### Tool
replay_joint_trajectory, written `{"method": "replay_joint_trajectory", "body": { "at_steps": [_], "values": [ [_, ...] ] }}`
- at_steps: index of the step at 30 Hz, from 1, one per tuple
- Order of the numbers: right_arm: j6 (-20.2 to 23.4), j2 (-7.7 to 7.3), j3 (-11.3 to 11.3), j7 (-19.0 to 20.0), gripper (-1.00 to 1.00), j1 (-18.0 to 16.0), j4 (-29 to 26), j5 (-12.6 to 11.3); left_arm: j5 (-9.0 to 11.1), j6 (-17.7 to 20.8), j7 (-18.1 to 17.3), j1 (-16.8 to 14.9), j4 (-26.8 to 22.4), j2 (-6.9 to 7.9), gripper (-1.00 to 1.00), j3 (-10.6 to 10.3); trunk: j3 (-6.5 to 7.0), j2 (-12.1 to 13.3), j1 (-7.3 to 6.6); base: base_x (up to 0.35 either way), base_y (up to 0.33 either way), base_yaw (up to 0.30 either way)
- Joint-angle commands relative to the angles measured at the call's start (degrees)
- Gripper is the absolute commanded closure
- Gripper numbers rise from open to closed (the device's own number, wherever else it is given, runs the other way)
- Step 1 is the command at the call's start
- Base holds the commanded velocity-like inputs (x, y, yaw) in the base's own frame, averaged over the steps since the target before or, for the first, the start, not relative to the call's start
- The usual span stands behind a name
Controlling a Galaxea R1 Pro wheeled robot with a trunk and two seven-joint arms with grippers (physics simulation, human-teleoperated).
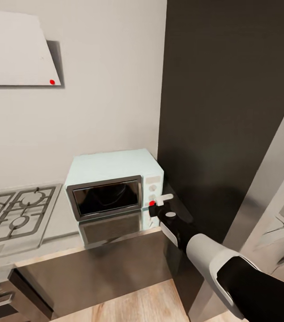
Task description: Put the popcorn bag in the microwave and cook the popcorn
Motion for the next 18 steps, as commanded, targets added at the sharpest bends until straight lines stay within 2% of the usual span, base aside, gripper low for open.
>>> {"method": "replay_joint_trajectory", "body": {
  "at_steps": [1,14,18],
  "values": [
    [0.14,0.00,0.47,-0.39,1.00,0.02,-0.02,-0.38,0.09,0.08,-0.56,-0.01,-0.09,-0.07,-1.00,0.46,-0.11,-0.12,0.04,0.046,0.049,0.000],
    [0.03,0.00,0.44,-0.39,1.00,0.78,-0.01,-0.46,0.09,0.08,-0.57,-0.01,-0.09,-0.07,-1.00,0.46,-0.11,-0.12,0.04,0.008,0.005,0.000],
    [-0.02,0.00,0.44,-0.39,1.00,0.94,-0.01,-0.50,0.09,0.09,-0.57,-0.01,-0.08,-0.07,-1.00,0.46,-0.11,-0.12,0.04,0.193,0.000,0.000]
  ]
}}
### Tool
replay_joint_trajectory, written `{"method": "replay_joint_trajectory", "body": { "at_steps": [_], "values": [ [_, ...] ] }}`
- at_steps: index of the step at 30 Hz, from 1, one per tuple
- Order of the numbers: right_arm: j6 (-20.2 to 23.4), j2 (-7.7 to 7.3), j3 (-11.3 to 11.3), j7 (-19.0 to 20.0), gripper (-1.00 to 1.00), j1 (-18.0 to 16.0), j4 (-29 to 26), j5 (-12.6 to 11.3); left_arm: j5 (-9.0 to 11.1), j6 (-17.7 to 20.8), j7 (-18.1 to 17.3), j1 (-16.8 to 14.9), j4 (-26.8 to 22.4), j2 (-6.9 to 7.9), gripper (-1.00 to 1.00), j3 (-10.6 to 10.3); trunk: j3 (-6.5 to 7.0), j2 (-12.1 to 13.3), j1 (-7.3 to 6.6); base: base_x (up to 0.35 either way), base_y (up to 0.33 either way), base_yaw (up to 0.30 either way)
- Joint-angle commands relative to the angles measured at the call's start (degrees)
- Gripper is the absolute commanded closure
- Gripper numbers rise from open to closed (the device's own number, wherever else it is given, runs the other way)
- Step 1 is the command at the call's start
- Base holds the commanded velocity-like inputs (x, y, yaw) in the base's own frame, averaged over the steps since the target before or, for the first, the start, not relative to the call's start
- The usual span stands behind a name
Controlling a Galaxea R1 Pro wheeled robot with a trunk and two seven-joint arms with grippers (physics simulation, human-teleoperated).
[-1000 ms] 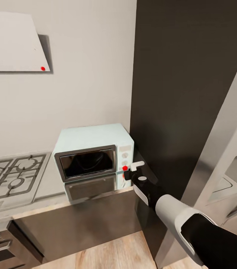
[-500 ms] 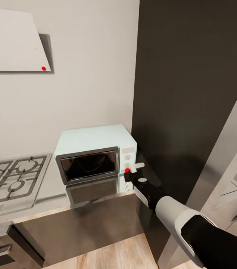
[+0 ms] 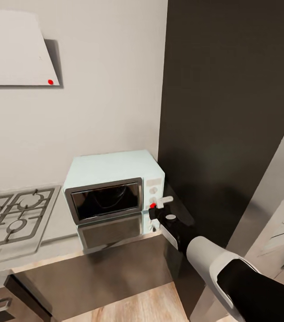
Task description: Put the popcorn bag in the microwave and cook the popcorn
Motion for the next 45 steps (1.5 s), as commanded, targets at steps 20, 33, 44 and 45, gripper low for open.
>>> {"method": "replay_joint_trajectory", "body": {
  "at_steps": [20,33,44,45],
  "values": [
    [0.01,0.00,0.51,-0.35,1.00,1.65,-0.02,-0.38,0.10,0.08,-0.56,0.02,-0.10,-0.08,-1.00,0.46,-0.11,-0.13,0.05,0.021,0.000,0.000],
    [0.01,0.00,0.51,-0.34,1.00,1.70,-0.02,-0.44,0.12,0.08,-0.54,0.01,-0.11,-0.08,-1.00,0.46,-0.11,-0.13,0.05,0.075,0.000,0.000],
    [0.01,0.00,0.51,-0.34,1.00,1.70,-0.07,-0.44,0.14,0.08,-0.54,0.01,-0.11,-0.08,-1.00,0.46,-0.11,-0.13,0.05,0.028,0.000,0.000],
    [0.01,0.00,0.51,-0.33,1.00,1.70,-0.08,-0.44,0.13,0.08,-0.55,0.00,-0.10,-0.08,-1.00,0.46,-0.11,-0.13,0.05,0.000,0.000,0.000]
  ]
}}
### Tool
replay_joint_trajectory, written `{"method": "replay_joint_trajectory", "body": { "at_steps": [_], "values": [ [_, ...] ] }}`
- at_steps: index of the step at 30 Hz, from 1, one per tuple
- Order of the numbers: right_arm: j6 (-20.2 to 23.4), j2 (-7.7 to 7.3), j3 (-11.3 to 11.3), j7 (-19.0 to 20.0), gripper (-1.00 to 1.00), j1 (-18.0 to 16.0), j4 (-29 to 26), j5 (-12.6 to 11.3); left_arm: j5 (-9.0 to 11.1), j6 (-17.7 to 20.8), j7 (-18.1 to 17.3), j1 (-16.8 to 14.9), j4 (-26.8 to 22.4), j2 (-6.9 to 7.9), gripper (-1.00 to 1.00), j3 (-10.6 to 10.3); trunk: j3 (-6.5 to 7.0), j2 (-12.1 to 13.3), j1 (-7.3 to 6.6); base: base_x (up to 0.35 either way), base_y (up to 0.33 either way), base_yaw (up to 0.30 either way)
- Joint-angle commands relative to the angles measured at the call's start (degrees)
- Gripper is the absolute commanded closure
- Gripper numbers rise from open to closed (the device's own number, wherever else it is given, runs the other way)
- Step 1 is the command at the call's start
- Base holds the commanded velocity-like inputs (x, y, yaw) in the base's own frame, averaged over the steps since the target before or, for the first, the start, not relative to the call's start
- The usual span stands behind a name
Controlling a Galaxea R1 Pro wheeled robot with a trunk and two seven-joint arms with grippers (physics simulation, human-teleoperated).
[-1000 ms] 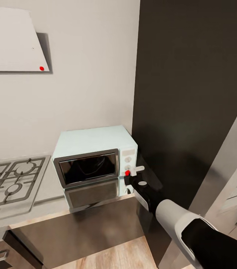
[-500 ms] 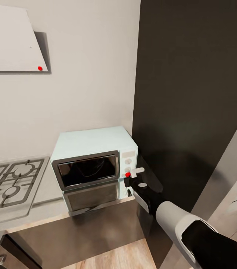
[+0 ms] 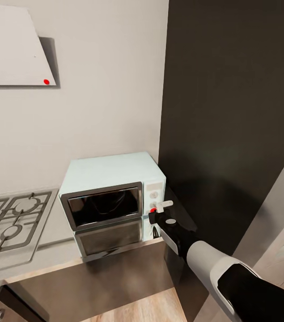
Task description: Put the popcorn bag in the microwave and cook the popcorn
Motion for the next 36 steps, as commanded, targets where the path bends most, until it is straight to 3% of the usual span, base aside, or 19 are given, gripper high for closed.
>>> {"method": "replay_joint_trajectory", "body": {
  "at_steps": [1,23,36],
  "values": [
    [0.11,0.00,0.49,-0.38,1.00,-0.07,-0.02,-0.43,0.11,0.09,-0.56,-0.01,-0.11,-0.07,-1.00,0.46,-0.11,-0.12,0.04,0.000,0.000,0.000],
    [0.11,0.00,0.57,-0.39,1.00,-0.09,-0.04,-0.42,0.23,0.10,-0.56,0.07,-0.10,0.33,-1.00,0.46,-0.11,-0.12,0.04,0.036,0.000,0.000],
    [0.32,0.00,0.58,-0.43,1.00,-0.31,-0.14,-0.43,0.15,0.10,-0.55,0.01,-0.10,0.36,-1.00,0.46,-0.11,-0.12,0.04,-0.304,0.000,0.000]
  ]
}}
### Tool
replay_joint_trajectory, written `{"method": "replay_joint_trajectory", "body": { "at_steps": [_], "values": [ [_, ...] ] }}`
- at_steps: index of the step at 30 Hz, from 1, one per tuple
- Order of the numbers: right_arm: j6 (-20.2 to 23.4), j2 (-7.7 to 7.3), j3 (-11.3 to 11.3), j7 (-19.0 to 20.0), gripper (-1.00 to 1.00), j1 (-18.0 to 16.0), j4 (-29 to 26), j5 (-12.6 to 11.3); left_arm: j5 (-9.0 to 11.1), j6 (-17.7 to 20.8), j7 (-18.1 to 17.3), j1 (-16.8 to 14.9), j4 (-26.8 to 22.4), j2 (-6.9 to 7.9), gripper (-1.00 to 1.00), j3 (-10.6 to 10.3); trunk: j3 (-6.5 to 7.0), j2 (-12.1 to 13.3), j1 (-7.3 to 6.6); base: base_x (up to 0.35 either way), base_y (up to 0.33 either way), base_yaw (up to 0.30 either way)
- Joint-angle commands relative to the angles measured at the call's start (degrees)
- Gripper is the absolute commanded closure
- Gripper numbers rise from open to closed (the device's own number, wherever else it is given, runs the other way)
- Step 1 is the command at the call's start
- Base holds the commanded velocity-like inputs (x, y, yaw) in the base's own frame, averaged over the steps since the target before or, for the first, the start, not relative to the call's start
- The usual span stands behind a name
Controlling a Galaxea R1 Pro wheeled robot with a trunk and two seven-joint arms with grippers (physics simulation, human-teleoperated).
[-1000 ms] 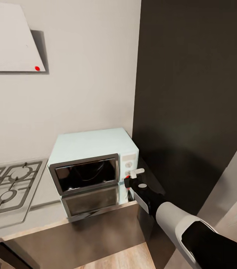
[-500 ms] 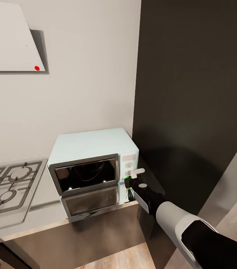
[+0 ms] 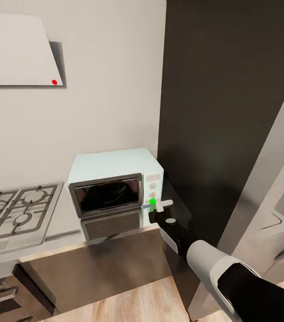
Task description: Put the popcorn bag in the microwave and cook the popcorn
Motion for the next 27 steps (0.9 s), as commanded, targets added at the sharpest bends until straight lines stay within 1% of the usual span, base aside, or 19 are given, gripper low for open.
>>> {"method": "replay_joint_trajectory", "body": {
  "at_steps": [1,19,20,22,23,24,25,26,27],
  "values": [
    [0.18,0.00,0.48,-0.41,1.00,-0.08,-0.07,-0.42,0.10,0.08,-0.57,-0.02,-0.09,-0.07,-1.00,0.45,-0.12,-0.13,0.01,-0.342,0.000,0.000],
    [0.55,0.00,0.48,-0.43,1.00,-0.35,-0.58,-0.50,0.10,0.10,-0.55,-0.03,-0.09,0.03,-1.00,0.45,-0.12,-0.13,0.01,-0.342,0.000,0.000],
    [0.37,0.00,0.47,-0.43,1.00,-0.30,-0.61,-0.48,0.10,0.09,-0.54,-0.03,-0.09,0.06,-1.00,0.45,-0.12,-0.13,0.01,-0.342,0.000,0.000],
    [-1.89,0.00,0.52,-0.41,1.00,0.40,-1.92,-0.37,0.14,0.11,-0.55,-0.03,-0.09,0.09,-1.00,0.45,-0.12,-0.13,0.01,-0.183,0.000,0.000],
    [-3.31,0.00,0.56,-0.37,1.00,1.42,-3.23,-0.35,0.16,0.09,-0.56,-0.03,-0.09,0.10,-1.00,0.45,-0.12,-0.13,0.01,-0.073,0.000,0.000],
    [-4.30,0.00,0.74,-0.40,1.00,4.09,-5.90,-0.03,0.19,0.08,-0.54,-0.02,-0.09,0.10,-1.00,0.45,-0.12,-0.13,0.01,-0.030,0.000,0.000],
    [-4.67,0.00,0.98,-0.45,1.00,7.42,-8.18,0.19,0.22,0.07,-0.54,-0.02,-0.09,0.11,-1.00,0.45,-0.12,-0.13,0.01,-0.015,0.000,0.000],
    [-4.97,0.00,1.31,-0.43,1.00,11.67,-10.18,0.46,0.24,0.07,-0.53,-0.03,-0.09,0.11,-1.00,0.49,-0.12,-0.13,0.01,-0.008,0.000,0.000],
    [-5.39,-0.30,1.63,-0.45,1.00,14.76,-11.16,0.97,0.25,0.07,-0.52,-0.03,-0.09,0.11,-1.00,0.51,-0.12,-0.13,0.01,-0.005,0.000,0.000]
  ]
}}
